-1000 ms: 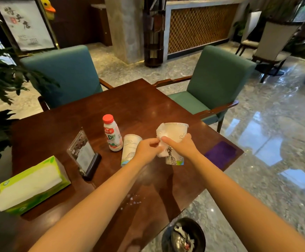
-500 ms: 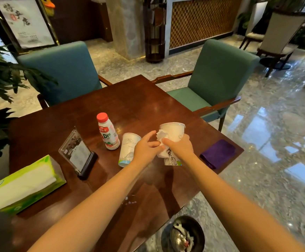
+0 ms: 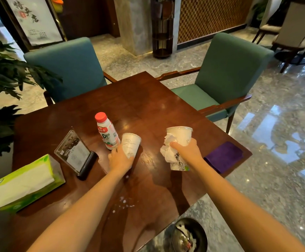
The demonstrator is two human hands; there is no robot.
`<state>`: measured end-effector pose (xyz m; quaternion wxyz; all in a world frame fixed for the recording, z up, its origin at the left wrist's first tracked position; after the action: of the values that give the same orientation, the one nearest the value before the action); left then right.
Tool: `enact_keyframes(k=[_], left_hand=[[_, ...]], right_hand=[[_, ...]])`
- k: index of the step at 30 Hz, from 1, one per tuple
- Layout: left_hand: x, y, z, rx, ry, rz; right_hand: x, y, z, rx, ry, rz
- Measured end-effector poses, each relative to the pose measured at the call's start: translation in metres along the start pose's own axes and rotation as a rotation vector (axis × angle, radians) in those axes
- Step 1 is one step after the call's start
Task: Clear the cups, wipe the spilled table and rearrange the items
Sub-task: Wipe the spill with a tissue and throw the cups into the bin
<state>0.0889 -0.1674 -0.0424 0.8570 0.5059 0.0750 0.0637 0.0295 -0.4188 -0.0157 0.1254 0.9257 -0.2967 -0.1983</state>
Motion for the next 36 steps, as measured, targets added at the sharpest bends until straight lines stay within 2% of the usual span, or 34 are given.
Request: enact_keyframes(k=[3, 9, 13, 19, 26, 31, 36], left_hand=[[0.001, -0.019, -0.014, 0.031, 0.046, -0.075], [0.013, -0.024, -0.009, -0.017, 0.09, 0.004], [0.02, -0.031, -0.004, 0.036, 0.133, -0.001], [0.01, -0.029, 0.034, -0.013, -0.04, -0.018], [-0.025, -0.025, 0.1, -0.267, -0.21, -0.168], [-0.068, -0.029, 0.144, -0.481, -0.252, -0.322], [-0.117, -0.04, 0.18, -0.561, -0.346, -0.436]], right_hand=[[0.005, 0.002, 0.009, 0.011, -0.016, -0.009], [0.011, 0.003, 0.029, 0.012, -0.053, -0.01], [0.011, 0.01, 0.04, 0.005, -0.064, 0.034], [-0.005, 0.034, 0.059, 0.045, -0.133, 0.136], [-0.031, 0.063, 0.046, 0.08, -0.134, 0.26], [-0.047, 0.101, 0.049, 0.199, -0.142, 0.352], [-0.062, 0.15, 0.065, 0.267, -0.129, 0.429]])
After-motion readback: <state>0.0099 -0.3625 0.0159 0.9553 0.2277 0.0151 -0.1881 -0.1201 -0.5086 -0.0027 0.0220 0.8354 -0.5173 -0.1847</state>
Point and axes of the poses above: each hand's wrist, its own x-axis towards the middle knuckle, its own y-axis out of the back of the hand, z = x × y, the point moved 5 cm from there along x, towards the middle knuckle, and after that the axes turned 11 degrees about z, right-handed, at the moved point
